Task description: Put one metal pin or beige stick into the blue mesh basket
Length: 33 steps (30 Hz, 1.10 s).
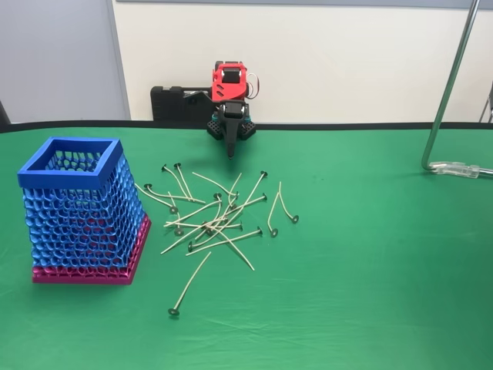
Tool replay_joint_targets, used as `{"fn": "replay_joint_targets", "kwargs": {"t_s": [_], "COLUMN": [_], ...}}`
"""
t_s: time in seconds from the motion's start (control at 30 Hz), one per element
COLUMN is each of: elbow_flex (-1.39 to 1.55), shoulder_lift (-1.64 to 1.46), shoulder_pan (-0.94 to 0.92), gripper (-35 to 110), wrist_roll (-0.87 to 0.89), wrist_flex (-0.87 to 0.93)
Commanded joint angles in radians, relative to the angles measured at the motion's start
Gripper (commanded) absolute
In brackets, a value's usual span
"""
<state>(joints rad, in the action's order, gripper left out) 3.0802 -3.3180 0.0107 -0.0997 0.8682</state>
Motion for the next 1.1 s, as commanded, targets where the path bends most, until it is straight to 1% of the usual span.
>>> {"fn": "replay_joint_targets", "kwargs": {"t_s": [0.0,0.4,0.53,0.87,1.07], "elbow_flex": [0.003,-0.011,-0.103,-0.268,-0.368], "shoulder_lift": [-0.008,-0.008,-0.008,-0.005,0.055], "shoulder_pan": [-0.006,-0.006,-0.017,-0.028,0.02], "gripper": [1,0,0,0,0], "wrist_roll": [0.005,0.021,0.017,-0.009,-0.009], "wrist_flex": [0.006,0.021,0.089,0.179,0.209]}}
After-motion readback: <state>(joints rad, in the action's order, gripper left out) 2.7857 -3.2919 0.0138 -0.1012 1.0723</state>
